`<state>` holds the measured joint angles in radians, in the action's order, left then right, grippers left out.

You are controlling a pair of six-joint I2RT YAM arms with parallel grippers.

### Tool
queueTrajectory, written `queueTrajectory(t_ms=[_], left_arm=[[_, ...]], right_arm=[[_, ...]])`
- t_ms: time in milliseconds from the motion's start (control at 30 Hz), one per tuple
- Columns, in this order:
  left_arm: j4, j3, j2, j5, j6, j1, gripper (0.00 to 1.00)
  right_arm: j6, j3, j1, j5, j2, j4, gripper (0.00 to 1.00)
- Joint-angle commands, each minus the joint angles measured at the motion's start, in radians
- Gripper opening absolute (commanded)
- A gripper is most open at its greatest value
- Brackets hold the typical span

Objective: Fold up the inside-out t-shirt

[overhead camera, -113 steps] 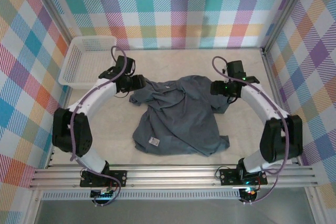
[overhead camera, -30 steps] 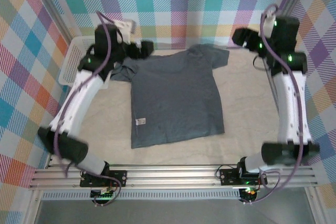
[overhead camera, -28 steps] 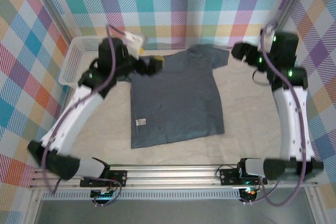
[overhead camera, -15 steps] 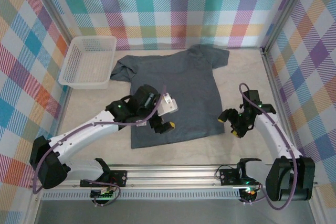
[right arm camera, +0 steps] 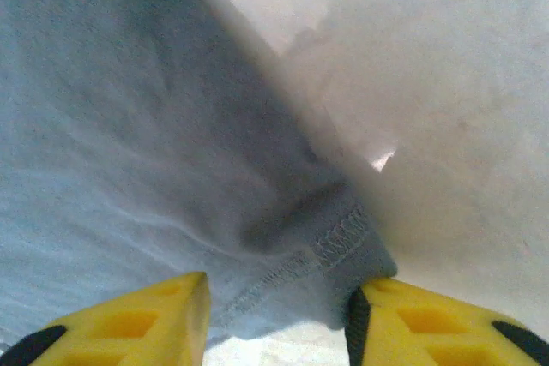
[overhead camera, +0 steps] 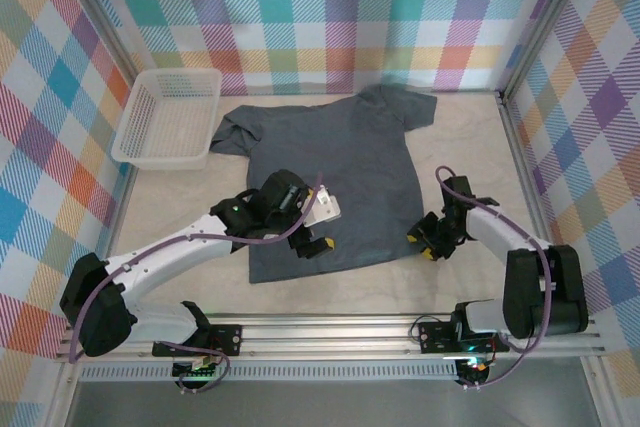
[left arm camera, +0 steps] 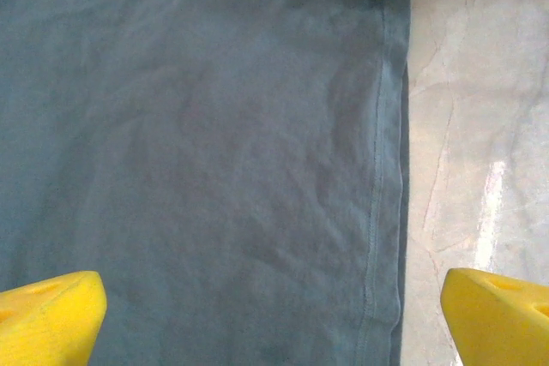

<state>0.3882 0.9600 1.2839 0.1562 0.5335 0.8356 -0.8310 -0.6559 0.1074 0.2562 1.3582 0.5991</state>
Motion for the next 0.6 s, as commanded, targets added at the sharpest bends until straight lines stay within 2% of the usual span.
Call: queueTrajectory(t_ms=[0,67,133,233,300,433,467,567], left_arm=[[-0.036,-0.011,0.003,0.018,-0.028,0.008,1.0],[-0.043,-0.02,0.002,0.02,-0.036,0.008,1.0],[-0.042,-0.023,0.006,0.035,-0.044,0.008,1.0],[-0.055,-0.011,0.047,0.091,-0.068,0.011,1.0],[-0.12,-0.003,0.097,0.129,-0.097,0.029,1.0],[-0.285,0.085,0.299,0.175,-0.153,0.106,1.0],[-0.306,0.121,0.356,0.165,-0.172,0.121,1.0],[-0.426,0.181,0.488,0.007,-0.249,0.145,1.0]], right_arm=[[-0.023,-0.014,0.01,0.018,0.033,-0.069,0.29],[-0.015,-0.032,0.012,0.033,0.02,-0.051,0.11],[-0.013,-0.064,0.016,0.054,-0.022,0.001,0.02],[-0.022,-0.111,0.038,0.091,-0.103,0.067,0.0],[-0.04,-0.137,0.054,0.101,-0.14,0.091,0.0],[-0.101,-0.188,0.075,0.117,-0.151,0.063,0.0],[-0.11,-0.2,0.079,0.113,-0.149,0.058,0.0],[-0.117,-0.231,0.081,0.089,-0.139,0.061,0.0]])
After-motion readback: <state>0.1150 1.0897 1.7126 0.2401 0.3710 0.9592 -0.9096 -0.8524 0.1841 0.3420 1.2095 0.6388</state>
